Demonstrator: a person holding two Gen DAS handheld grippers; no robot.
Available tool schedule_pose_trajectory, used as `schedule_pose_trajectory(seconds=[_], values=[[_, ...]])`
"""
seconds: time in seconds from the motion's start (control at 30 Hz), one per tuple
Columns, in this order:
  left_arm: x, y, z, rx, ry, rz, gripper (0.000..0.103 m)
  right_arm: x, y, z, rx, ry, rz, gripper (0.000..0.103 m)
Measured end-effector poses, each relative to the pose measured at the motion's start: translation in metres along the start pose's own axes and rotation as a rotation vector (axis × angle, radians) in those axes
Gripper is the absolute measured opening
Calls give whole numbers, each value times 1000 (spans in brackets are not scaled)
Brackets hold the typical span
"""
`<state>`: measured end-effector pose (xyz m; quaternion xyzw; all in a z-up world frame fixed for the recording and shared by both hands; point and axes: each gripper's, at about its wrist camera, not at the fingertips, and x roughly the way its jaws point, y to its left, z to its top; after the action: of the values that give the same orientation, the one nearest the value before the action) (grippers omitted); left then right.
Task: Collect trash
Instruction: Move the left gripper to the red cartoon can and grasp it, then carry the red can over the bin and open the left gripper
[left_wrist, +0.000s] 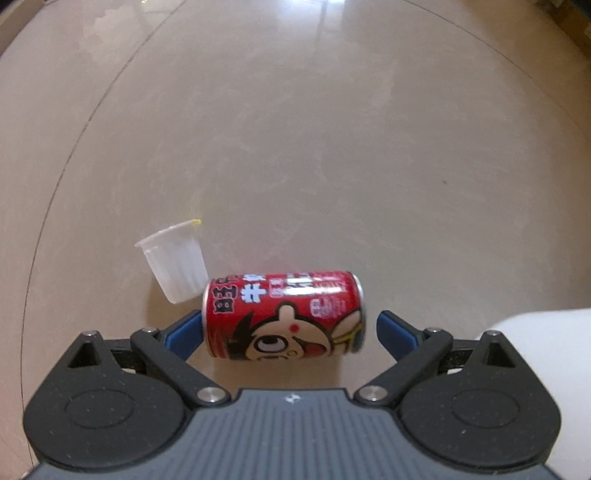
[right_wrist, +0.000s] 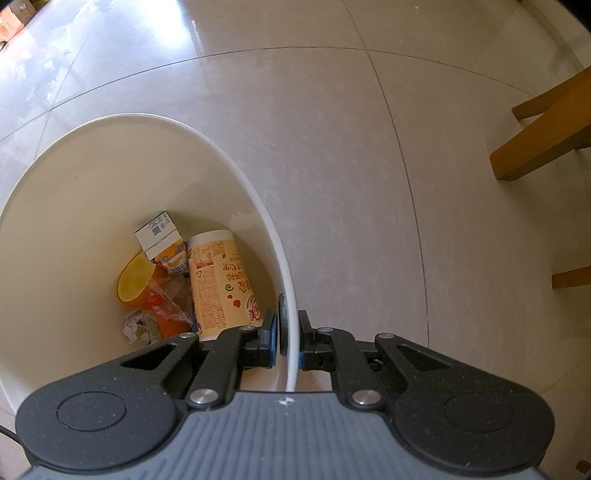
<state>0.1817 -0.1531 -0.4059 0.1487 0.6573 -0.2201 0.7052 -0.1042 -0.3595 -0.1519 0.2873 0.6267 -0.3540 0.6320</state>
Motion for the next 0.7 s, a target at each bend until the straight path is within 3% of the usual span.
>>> schedule_pose_trajectory(seconds=[0.1,0.23,0.33,0.7], values=[[6,2,-3,-8,-4,1,98,0,0,0,-10,-4,0,12],[-1,5,-6,-7,-19,-2,87,1,0,0,-7,-6,-1,12],[-3,2,-13,24,-37,6,87,0,1,0,-9,-9,-4,12],[-58,-20,-34,302,-24,17,86,2,1,2,-6,1,-9,12]])
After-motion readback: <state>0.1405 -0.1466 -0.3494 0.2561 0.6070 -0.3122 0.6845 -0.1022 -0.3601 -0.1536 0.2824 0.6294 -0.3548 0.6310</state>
